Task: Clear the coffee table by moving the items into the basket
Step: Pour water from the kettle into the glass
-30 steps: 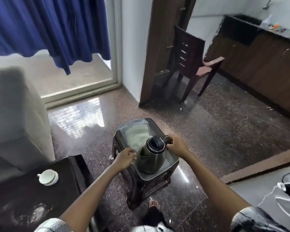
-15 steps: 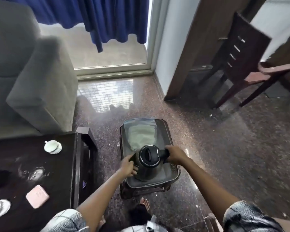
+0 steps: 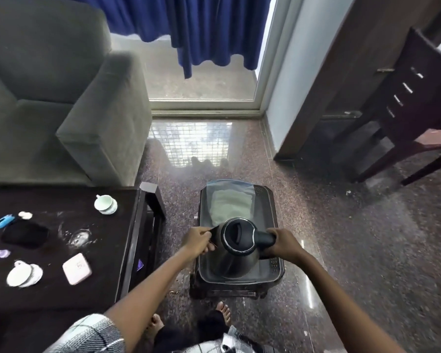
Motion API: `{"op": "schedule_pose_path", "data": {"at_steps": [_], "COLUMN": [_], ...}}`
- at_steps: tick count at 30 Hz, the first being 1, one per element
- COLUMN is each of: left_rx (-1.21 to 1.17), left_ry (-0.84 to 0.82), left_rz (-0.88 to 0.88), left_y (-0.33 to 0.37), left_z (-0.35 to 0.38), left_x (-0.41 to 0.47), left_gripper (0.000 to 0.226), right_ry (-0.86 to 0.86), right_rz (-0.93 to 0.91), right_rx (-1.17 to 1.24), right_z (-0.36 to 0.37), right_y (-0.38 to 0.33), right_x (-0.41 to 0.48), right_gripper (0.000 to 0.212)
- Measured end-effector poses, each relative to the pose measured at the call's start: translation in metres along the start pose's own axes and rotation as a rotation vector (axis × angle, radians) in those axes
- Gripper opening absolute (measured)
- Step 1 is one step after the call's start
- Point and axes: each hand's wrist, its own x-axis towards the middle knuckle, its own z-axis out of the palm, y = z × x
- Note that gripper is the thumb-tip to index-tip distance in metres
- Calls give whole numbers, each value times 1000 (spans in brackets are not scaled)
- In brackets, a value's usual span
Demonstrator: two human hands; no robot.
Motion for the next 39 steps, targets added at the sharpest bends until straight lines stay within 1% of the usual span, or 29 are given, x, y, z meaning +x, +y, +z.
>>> {"op": "schedule_pose_path", "data": {"at_steps": [7, 9, 11, 13, 15, 17, 20, 21, 24, 28, 33, 39], "left_rx": [-43, -76, -121, -155, -187, -241, -283, -286, -325, -352, -445, -495], "left_ry": [49, 80, 110, 166, 245, 310, 345, 348, 378, 448, 486, 564], "left_rz": [132, 158, 172, 175, 168, 160, 156, 152, 152, 149, 149, 128], "left_y": [-3, -10, -21, -35, -53, -73, -108, -121, -158, -206, -255, -298], "left_z": [-46, -64, -85, -107, -132, -159, -205, -221, -272, -337, -407, -491], "left_x": [-36, -47, -59, -71, -84, -95, -113, -118, -138, -157, -176, -183], "left_gripper": [37, 35, 35, 34, 35, 34, 34, 34, 33, 34, 33, 33], "right_ry": [-69, -81, -85, -81, -68, -74, -87, -80, -49, -33, -3, -98], "right_rz": [-139, -166, -189, -225, -272, -291, -298, -302, -323, -347, -351, -346], "right_rx": [126, 138, 152, 137, 123, 129, 156, 160, 154, 103, 103, 157], "right_z": [-6, 2, 14, 33, 58, 87, 136, 153, 204, 271, 335, 402], "right_y": [-41, -60, -84, -110, -135, -160, -198, -212, -253, -308, -375, -449], "right_x": [-19, -24, -27, -30, -33, -37, -45, -48, -54, -61, -74, -56], "right_gripper": [34, 37, 32, 34, 36, 30, 30, 32, 50, 41, 41, 43]}}
